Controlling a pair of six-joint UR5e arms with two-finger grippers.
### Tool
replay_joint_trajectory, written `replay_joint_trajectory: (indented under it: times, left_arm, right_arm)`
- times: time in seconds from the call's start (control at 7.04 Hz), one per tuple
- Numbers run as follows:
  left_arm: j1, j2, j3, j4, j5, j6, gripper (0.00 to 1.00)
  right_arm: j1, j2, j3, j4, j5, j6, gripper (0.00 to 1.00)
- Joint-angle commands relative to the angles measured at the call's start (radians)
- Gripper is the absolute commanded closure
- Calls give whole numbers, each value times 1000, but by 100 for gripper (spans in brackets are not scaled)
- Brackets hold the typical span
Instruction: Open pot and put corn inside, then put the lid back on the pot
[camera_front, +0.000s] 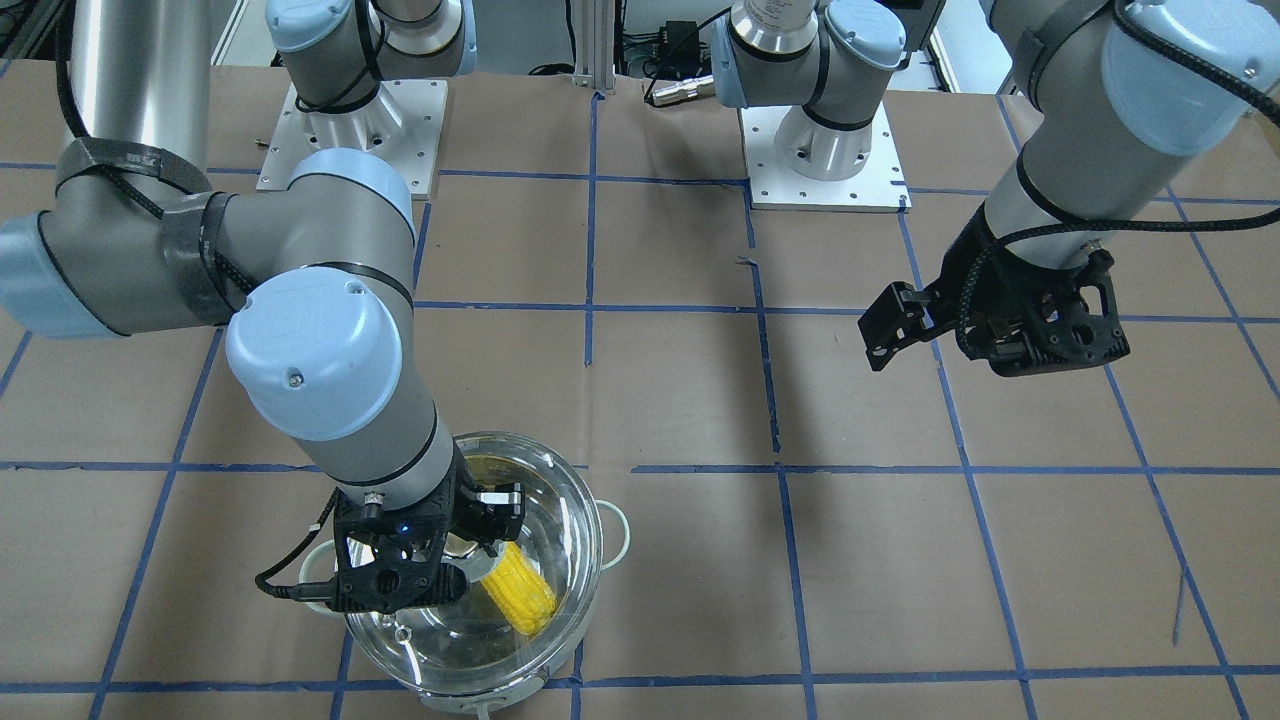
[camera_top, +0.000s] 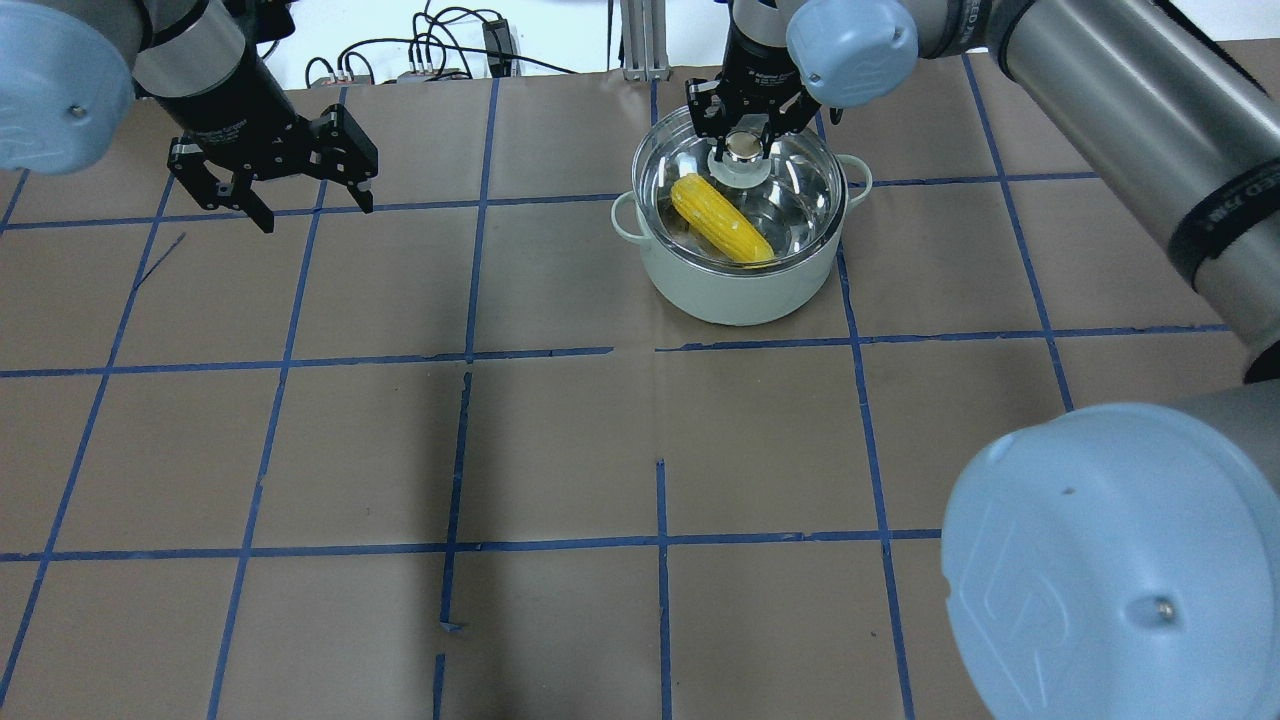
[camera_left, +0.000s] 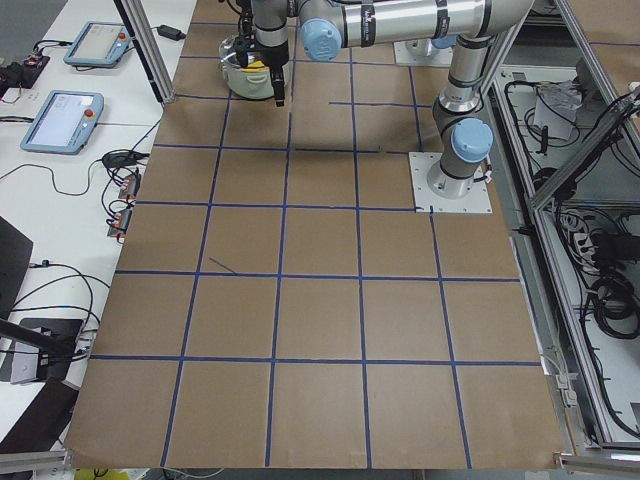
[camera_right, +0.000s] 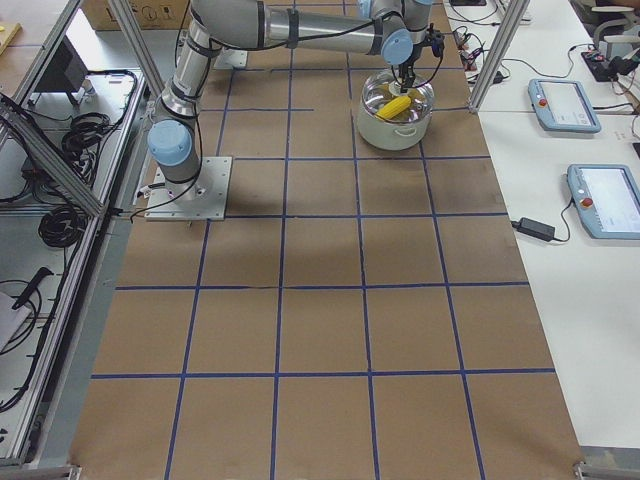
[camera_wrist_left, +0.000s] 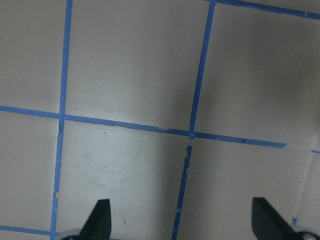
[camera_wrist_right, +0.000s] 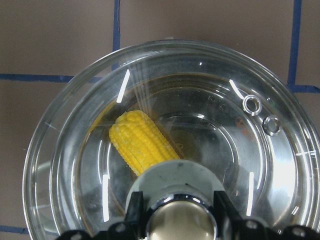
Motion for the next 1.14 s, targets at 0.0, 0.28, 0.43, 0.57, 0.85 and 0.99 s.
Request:
replay_joint_trajectory:
  times: [0.0, 0.28, 0.43, 0.57, 0.85, 0.99]
  left_arm:
    - [0, -1, -6, 1, 0, 1, 0]
    - [0, -1, -12, 3, 1, 1, 0]
    - [0, 1, -17, 3, -3, 1, 0]
    - [0, 4, -9, 3, 0, 1, 0]
    - [0, 6, -8, 3, 1, 1, 0]
    - [0, 6, -12, 1, -1, 1, 0]
  right_arm:
    - [-3, 1, -1, 0, 1, -3, 92]
    - [-5, 1, -2, 0, 1, -5, 92]
    - [-6, 1, -2, 0, 1, -5, 92]
    - [-6, -1, -2, 0, 1, -6, 92]
    - [-9, -1, -4, 0, 0, -8, 92]
    - [-10, -1, -5, 0, 0, -21, 92]
